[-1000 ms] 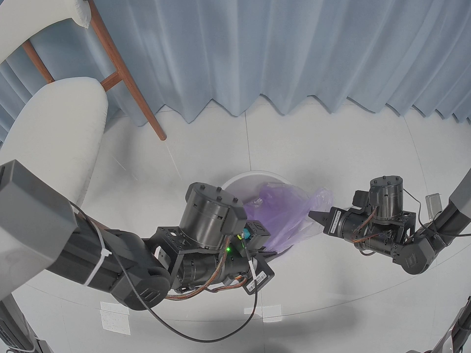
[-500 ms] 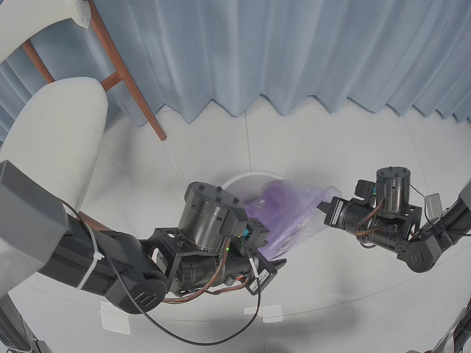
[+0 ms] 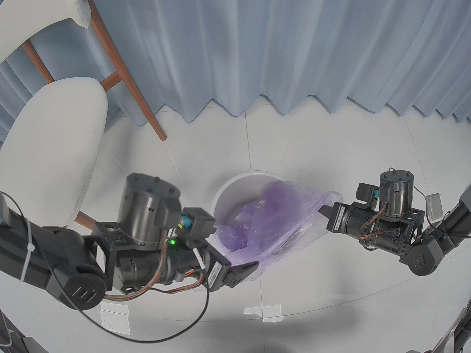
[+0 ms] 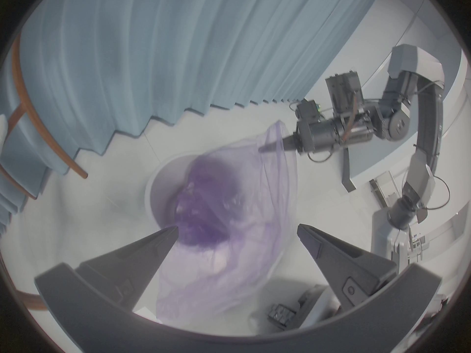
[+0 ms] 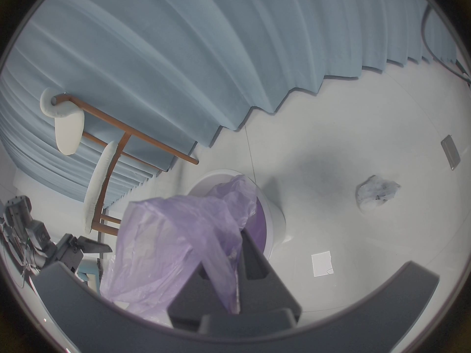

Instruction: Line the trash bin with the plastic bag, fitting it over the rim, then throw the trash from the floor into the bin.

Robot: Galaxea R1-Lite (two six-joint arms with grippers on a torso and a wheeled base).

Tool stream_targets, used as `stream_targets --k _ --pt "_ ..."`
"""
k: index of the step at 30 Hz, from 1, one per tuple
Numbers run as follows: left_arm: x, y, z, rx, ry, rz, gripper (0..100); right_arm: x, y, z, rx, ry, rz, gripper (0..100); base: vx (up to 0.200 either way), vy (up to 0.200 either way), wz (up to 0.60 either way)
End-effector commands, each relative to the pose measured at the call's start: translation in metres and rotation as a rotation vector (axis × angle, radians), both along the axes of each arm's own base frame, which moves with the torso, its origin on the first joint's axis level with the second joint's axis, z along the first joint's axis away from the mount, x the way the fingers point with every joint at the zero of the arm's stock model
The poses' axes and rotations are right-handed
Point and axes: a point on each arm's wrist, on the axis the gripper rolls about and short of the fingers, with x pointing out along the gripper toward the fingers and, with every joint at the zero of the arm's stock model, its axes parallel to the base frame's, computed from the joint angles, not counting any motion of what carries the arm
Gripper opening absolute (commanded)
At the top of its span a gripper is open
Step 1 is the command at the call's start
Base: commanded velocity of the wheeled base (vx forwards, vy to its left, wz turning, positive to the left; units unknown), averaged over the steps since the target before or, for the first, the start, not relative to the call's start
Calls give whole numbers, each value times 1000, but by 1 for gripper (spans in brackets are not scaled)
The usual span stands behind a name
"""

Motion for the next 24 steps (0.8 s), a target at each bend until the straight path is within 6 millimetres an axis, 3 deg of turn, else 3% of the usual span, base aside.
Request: stream_targets --k 1,4,9,16,23,24 --pt "-26 30 -15 56 37 -84 100 0 2 -2 -8 1 13 0 0 0 0" --pt "-23 42 -27 132 13 -128 100 0 2 -1 -8 -2 16 0 0 0 0" --pt "0 45 -36 174 1 -137 100 0 2 1 -6 -10 11 0 0 0 0" --pt "49 33 -41 194 -50 -121 100 1 1 4 -1 -19 8 0 0 0 0" --pt "66 18 -58 197 -25 -148 100 1 1 4 -1 -21 8 0 0 0 0" --pt "66 17 -60 194 -19 -156 0 1 1 5 1 -24 8 0 0 0 0"
